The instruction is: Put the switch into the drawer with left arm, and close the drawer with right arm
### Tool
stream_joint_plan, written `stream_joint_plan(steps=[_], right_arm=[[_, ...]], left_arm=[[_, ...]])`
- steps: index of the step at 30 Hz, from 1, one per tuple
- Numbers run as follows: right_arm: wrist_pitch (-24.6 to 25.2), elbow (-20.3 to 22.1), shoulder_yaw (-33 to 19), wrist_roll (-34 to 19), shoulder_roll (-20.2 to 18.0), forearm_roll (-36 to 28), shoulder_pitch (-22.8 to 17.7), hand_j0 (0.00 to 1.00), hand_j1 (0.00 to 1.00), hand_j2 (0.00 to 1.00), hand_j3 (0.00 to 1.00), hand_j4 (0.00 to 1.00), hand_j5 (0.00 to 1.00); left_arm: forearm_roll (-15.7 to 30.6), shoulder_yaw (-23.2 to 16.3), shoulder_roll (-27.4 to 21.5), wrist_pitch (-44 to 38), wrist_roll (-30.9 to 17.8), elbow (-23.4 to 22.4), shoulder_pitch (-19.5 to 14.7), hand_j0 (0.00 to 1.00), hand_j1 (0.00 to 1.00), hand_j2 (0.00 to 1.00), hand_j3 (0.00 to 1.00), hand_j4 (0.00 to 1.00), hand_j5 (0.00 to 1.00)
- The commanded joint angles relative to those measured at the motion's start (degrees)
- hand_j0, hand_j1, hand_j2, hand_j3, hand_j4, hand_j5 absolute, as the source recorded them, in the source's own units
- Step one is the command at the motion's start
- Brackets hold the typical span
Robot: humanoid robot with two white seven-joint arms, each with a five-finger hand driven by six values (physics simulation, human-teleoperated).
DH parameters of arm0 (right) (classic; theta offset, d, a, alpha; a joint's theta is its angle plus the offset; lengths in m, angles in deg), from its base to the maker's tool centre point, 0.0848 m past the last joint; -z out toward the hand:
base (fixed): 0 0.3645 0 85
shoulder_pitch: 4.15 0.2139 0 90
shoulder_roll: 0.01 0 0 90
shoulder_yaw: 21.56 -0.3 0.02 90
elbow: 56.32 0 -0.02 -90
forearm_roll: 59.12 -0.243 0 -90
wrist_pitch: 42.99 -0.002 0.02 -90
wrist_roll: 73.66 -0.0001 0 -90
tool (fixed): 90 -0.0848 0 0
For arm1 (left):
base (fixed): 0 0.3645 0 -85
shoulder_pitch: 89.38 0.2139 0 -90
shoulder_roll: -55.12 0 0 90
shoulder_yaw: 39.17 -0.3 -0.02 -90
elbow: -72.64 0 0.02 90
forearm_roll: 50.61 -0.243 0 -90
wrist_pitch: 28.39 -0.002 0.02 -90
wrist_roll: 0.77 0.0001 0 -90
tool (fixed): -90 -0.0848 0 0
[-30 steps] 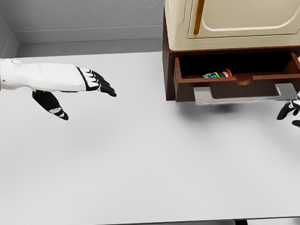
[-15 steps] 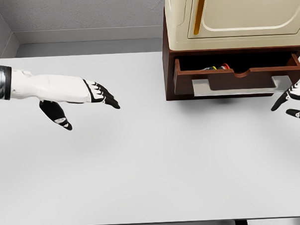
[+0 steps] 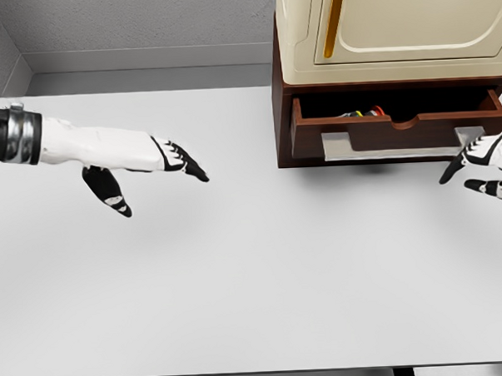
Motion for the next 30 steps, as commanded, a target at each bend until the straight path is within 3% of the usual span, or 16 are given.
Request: stream_joint_plan(steps=[1,4,11,14,21,30], right_arm=[[0.17,-0.15,0.94,0.02,-0.03,0.02,0.09,0.55,0.55,0.55,0.55,0.55,0.55],[0.17,-1.38,3.22,0.02,-0.03,0.11,2.37,0.55,0.55,0.55,0.55,0.55,0.55],[0.17,-3.66,3.75,0.02,-0.03,0.2,3.25,0.55,0.55,0.55,0.55,0.55,0.55],[0.17,-5.86,7.62,0.02,0.06,0.2,6.77,0.55,0.55,0.55,0.55,0.55,0.55],[0.17,-5.95,8.23,0.02,0.06,1.34,7.03,0.55,0.55,0.55,0.55,0.55,0.55],[0.17,-6.47,12.27,0.02,0.32,2.22,11.42,0.55,0.55,0.55,0.55,0.55,0.55]], left_arm=[[0.34,-1.83,0.02,-0.12,0.02,-0.21,0.0,1.0,1.0,1.0,1.0,1.0,1.0],[0.25,-1.74,-0.07,-0.2,0.02,-0.21,-0.35,1.0,1.0,1.0,1.0,1.0,1.0],[0.34,-1.74,-0.25,-0.12,0.02,-0.21,-1.05,1.0,1.0,1.0,1.0,1.0,1.0],[0.34,-1.74,-0.25,-0.12,0.02,-0.3,-1.05,1.0,1.0,1.0,1.0,1.0,1.0],[0.25,-1.74,-0.42,-0.2,0.02,-0.3,-1.49,1.0,1.0,1.0,1.0,1.0,1.0],[0.34,-1.83,-0.78,-0.12,0.02,-0.21,-2.55,1.0,1.0,1.0,1.0,1.0,1.0]])
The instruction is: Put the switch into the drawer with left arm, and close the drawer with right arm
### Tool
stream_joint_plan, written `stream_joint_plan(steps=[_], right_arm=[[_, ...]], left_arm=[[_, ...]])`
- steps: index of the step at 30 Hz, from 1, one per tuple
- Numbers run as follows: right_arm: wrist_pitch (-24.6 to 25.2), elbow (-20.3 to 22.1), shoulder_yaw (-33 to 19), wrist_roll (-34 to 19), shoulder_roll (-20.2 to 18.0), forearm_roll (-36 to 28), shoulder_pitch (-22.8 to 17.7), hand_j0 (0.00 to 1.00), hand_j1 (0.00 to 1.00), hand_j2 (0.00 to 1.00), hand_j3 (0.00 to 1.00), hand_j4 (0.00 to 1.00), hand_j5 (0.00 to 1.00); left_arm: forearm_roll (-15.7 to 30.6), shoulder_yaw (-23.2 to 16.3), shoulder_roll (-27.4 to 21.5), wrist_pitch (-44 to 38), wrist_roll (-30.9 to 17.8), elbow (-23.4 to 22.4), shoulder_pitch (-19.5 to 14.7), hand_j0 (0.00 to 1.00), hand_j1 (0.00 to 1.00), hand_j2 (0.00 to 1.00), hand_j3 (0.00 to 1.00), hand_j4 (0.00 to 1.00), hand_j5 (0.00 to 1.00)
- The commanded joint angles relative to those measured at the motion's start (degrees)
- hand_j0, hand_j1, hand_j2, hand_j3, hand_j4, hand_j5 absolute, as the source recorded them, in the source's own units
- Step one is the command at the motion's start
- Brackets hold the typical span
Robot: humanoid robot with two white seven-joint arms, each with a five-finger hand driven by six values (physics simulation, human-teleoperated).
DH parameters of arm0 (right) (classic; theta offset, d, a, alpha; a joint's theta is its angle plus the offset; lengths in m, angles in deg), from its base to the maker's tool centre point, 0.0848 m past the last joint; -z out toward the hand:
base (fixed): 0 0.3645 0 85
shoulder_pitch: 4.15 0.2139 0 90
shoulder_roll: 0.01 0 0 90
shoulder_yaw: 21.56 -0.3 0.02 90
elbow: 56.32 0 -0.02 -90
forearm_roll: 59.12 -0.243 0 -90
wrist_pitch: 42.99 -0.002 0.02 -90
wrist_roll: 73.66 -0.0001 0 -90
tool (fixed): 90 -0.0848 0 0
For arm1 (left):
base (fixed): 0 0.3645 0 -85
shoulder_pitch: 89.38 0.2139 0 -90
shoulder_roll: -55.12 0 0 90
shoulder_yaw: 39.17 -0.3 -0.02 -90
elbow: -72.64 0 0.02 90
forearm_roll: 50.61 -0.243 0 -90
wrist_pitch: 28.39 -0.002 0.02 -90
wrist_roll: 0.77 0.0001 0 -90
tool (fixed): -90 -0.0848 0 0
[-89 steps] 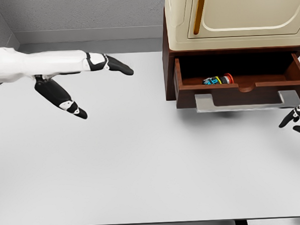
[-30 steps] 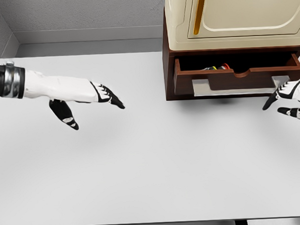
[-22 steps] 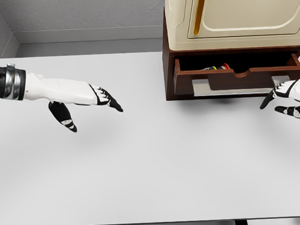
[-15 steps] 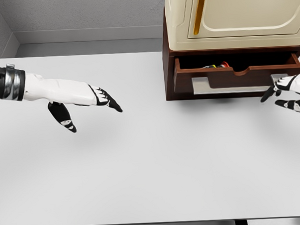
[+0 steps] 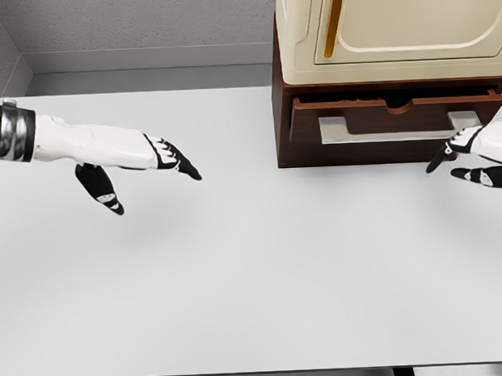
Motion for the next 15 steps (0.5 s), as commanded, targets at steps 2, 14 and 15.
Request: stream_joint_plan(steps=[2,14,15], right_arm=[[0.13,-1.25,1.5,0.02,0.05,-0.01,0.53,0.55,0.55,0.55,0.55,0.55,0.55],[0.13,-6.27,4.49,0.02,1.1,0.34,6.06,0.55,0.55,0.55,0.55,0.55,0.55],[0.13,-6.35,4.58,0.02,1.1,0.34,6.5,0.55,0.55,0.55,0.55,0.55,0.55]], left_arm=[[0.25,0.06,-0.96,-0.1,0.02,0.06,-0.09,1.0,1.0,1.0,1.0,1.0,1.0],[0.25,0.06,-1.14,-0.1,0.02,0.06,-1.93,1.0,1.0,1.0,1.0,1.0,1.0],[0.25,0.06,-1.14,-0.1,0.02,-0.03,-1.93,1.0,1.0,1.0,1.0,1.0,1.0]])
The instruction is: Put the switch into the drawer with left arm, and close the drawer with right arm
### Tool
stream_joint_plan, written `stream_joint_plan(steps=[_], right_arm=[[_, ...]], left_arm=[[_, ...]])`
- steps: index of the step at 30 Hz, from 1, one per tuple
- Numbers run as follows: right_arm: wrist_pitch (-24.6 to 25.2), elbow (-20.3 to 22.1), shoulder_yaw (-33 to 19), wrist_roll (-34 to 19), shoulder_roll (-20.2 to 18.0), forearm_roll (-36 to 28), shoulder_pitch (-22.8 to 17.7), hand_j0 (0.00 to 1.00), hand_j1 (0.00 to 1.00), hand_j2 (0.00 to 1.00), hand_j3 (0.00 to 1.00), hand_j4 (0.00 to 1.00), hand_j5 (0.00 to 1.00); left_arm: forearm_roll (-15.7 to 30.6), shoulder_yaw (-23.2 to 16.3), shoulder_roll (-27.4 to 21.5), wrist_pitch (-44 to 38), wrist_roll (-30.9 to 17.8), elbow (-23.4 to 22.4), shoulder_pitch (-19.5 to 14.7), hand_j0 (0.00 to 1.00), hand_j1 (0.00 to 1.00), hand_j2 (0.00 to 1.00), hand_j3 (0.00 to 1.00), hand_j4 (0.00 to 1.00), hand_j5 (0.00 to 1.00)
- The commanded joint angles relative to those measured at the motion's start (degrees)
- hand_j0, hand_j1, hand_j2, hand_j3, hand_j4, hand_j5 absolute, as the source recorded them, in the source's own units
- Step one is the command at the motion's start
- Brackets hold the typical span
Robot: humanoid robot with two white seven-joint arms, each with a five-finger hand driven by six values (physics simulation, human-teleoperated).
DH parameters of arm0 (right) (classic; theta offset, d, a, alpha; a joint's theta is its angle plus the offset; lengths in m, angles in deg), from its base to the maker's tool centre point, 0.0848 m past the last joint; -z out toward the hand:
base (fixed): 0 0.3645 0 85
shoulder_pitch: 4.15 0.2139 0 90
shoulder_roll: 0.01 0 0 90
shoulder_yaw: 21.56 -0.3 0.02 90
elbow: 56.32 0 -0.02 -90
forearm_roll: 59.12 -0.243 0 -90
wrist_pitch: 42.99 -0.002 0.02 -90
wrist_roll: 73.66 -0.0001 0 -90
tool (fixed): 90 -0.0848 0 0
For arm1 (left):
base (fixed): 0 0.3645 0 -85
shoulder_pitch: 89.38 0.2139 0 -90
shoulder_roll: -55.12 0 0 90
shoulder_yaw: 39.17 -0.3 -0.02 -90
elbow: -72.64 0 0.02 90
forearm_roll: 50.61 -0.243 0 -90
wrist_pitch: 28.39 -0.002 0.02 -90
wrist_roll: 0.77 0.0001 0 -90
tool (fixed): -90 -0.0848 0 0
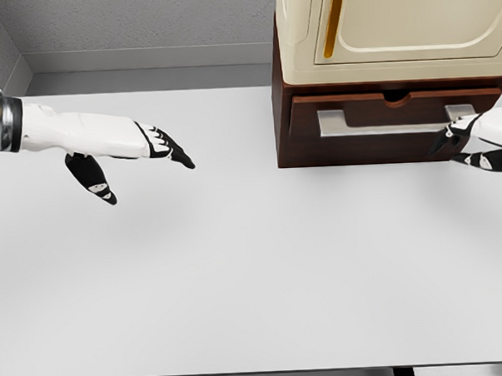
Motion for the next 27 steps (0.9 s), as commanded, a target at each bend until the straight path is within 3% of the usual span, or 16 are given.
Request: stream_joint_plan(steps=[1,9,20,25,27], right_arm=[[0.16,-0.76,0.34,0.11,0.14,-0.19,0.0,0.55,0.55,0.55,0.55,0.55,0.55],[0.16,-0.85,2.8,0.11,0.14,-0.28,3.34,0.55,0.55,0.55,0.55,0.55,0.55],[0.16,-0.76,5.7,0.11,0.23,-0.1,3.43,0.55,0.55,0.55,0.55,0.55,0.55],[0.16,-1.82,6.31,0.11,0.75,0.07,4.57,0.55,0.55,0.55,0.55,0.55,0.55],[0.16,-0.33,6.4,0.11,0.23,0.78,3.87,0.55,0.55,0.55,0.55,0.55,0.55]], left_arm=[[0.29,0.05,-0.11,-0.12,0.02,0.02,0.0,1.0,1.0,1.0,1.0,1.0,1.0],[-0.32,-0.04,-0.11,0.4,0.02,0.28,2.02,1.0,1.0,1.0,1.0,1.0,1.0],[-6.47,0.05,-3.53,6.22,0.02,3.88,3.08,1.0,1.0,1.0,1.0,1.0,1.0],[-6.65,0.66,-3.62,6.22,0.02,3.36,3.25,1.0,1.0,1.0,1.0,1.0,1.0],[-6.65,0.75,-3.71,6.22,0.02,3.36,3.25,1.0,1.0,1.0,1.0,1.0,1.0]])
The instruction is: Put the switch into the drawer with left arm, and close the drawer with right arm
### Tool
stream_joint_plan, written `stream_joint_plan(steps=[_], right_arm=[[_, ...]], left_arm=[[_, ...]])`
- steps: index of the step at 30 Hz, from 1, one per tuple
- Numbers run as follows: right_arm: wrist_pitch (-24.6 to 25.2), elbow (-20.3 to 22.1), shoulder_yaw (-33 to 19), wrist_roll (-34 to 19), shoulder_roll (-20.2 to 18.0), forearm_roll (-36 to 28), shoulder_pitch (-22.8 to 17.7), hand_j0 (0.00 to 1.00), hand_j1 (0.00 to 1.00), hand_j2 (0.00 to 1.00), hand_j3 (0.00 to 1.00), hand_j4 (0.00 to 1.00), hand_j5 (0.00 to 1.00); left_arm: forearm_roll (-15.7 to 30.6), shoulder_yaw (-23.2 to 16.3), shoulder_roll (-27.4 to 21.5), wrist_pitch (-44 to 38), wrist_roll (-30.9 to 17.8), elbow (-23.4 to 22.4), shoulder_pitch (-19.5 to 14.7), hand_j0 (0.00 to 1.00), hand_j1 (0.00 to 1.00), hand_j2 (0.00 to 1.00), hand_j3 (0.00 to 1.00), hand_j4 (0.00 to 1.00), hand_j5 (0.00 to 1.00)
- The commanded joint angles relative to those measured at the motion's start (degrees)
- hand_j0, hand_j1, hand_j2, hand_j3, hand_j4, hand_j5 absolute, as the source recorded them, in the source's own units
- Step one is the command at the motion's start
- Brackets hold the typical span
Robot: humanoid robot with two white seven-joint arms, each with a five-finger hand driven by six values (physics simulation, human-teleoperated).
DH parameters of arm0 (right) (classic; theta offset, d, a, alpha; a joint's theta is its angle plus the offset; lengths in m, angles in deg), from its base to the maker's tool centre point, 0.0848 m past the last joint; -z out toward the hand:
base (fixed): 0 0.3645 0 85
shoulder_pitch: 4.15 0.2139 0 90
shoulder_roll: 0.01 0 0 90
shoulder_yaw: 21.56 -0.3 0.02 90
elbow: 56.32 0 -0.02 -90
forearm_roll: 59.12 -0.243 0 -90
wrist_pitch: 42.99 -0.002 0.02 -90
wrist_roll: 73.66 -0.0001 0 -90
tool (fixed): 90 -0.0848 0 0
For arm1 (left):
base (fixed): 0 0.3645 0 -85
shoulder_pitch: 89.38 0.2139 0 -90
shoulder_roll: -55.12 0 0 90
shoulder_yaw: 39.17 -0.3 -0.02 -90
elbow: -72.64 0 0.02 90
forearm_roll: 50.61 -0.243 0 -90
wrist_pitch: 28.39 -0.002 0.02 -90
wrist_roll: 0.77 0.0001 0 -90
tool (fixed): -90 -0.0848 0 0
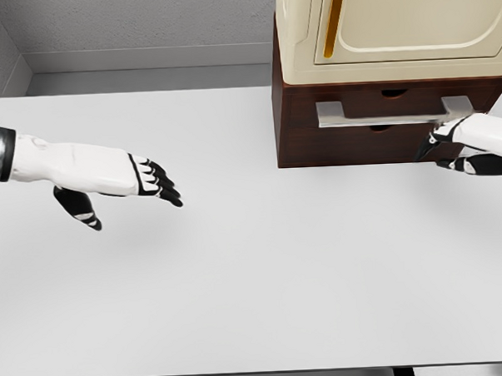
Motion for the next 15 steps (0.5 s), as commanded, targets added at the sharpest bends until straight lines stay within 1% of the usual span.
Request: stream_joint_plan(steps=[1,2,4,5,6,10,12,13,15], right_arm=[[0.17,1.89,0.31,0.04,-0.3,0.04,0.0,0.55,0.55,0.55,0.55,0.55,0.55],[0.17,4.96,-0.3,0.04,-0.38,0.13,-2.37,0.55,0.55,0.55,0.55,0.55,0.55],[0.17,9.54,-0.3,0.04,-0.38,1.01,-5.89,0.56,0.56,0.56,0.56,0.56,0.56],[0.17,13.05,-0.22,0.04,-0.3,1.01,-8.17,0.87,0.87,0.87,0.87,0.87,0.87],[0.17,13.94,-0.21,0.04,-0.21,1.01,-9.41,1.0,1.0,1.0,1.0,1.0,1.0],[0.17,13.67,-0.21,0.04,-0.21,0.74,-9.32,1.0,1.0,1.0,1.0,1.0,1.0],[0.17,12.18,-0.39,0.04,-0.3,0.74,-8.71,1.0,1.0,1.0,1.0,1.0,1.0],[0.17,10.51,-1.71,0.04,0.49,0.57,-8.53,1.0,1.0,1.0,1.0,1.0,1.0],[0.17,10.25,-2.06,0.04,0.93,0.39,-8.53,1.0,1.0,1.0,1.0,1.0,1.0]], left_arm=[[0.2,0.15,-0.15,-0.04,0.02,-0.03,0.0,1.0,1.0,1.0,1.0,1.0,1.0],[0.2,0.33,-0.15,-0.04,0.02,-0.03,0.0,1.0,1.0,1.0,1.0,1.0,1.0],[0.2,0.33,-0.15,-0.04,0.02,-0.03,0.0,1.0,1.0,1.0,1.0,1.0,1.0],[0.2,0.33,-0.15,-0.04,0.02,-0.03,0.0,1.0,1.0,1.0,1.0,1.0,1.0],[0.28,0.33,-0.15,-0.04,0.02,-0.03,0.0,1.0,1.0,1.0,1.0,1.0,1.0],[0.29,0.33,-0.24,-0.04,0.02,0.06,0.0,1.0,1.0,1.0,1.0,1.0,1.0],[0.29,0.33,-0.24,-0.04,0.02,0.14,0.0,1.0,1.0,1.0,1.0,1.0,1.0],[0.29,0.33,-0.24,-0.04,0.02,0.14,0.0,1.0,1.0,1.0,1.0,1.0,1.0],[0.29,0.33,-0.32,-0.04,0.02,0.14,0.0,1.0,1.0,1.0,1.0,1.0,1.0]])
